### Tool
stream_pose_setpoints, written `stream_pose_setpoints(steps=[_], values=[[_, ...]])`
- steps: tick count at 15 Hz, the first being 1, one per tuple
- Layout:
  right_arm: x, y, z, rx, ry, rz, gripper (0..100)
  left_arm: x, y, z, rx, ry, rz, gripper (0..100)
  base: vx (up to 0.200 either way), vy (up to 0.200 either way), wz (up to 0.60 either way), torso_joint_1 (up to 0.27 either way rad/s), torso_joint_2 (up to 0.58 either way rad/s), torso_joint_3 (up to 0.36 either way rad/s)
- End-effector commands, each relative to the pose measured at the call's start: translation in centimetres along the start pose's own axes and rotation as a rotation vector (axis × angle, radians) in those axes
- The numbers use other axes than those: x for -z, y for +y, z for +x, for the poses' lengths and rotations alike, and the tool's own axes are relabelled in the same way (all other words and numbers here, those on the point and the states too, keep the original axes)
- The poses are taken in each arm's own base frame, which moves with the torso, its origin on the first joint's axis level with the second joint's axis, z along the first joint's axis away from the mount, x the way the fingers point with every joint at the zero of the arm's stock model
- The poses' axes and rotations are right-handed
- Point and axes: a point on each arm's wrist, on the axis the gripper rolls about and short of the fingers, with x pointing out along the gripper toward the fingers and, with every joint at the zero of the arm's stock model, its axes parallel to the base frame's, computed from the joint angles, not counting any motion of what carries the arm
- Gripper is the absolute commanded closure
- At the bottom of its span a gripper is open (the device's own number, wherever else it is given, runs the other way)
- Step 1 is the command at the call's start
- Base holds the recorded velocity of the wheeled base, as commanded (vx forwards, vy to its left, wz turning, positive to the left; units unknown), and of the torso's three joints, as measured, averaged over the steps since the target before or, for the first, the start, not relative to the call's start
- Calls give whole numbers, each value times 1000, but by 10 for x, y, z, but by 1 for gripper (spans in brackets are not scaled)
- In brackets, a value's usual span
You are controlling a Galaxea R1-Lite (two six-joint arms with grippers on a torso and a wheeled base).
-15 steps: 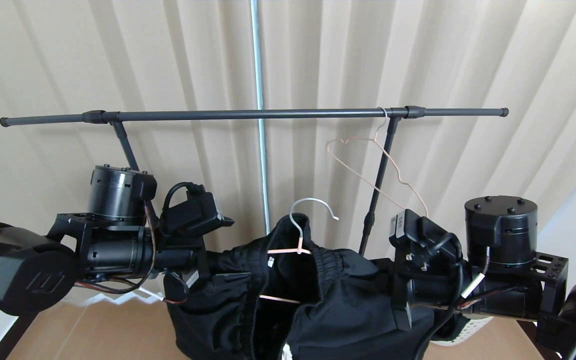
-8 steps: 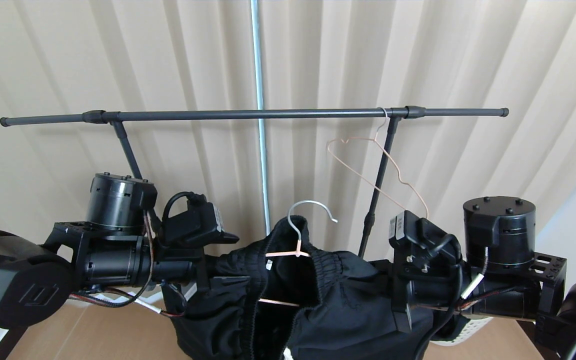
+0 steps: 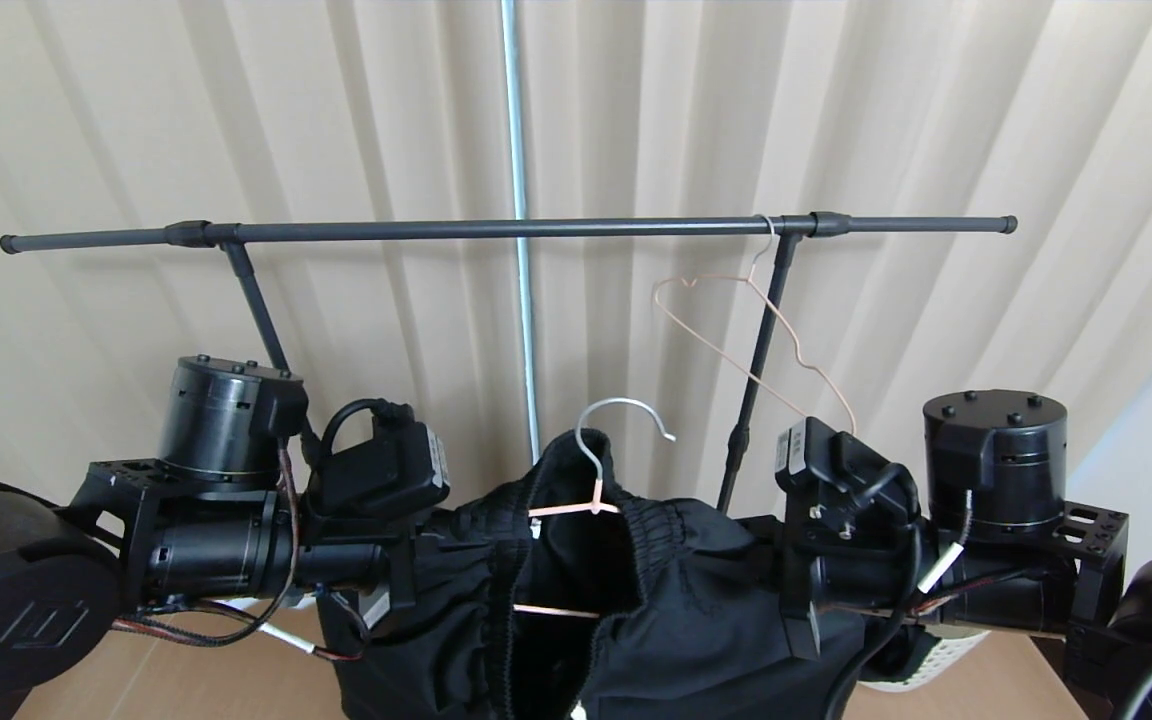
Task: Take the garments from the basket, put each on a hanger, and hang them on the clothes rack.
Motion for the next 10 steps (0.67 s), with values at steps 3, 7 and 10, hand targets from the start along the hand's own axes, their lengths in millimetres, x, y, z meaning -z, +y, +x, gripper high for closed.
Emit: stream_pose_setpoints(steps=[3,7,10], values=[[4,-2,3,2,7,5,0,-3,1,-2,-8,-9,6,100,0,0,0,0,0,0],[8,-17,-10,64,5,9,0,-3,1,-6,-20,-11,-2,100,0,0,0,0,0,0],[5,-19,-17,65,-15,5,0,-2,1,-13,-38,-11,-10,100,0,0,0,0,0,0]])
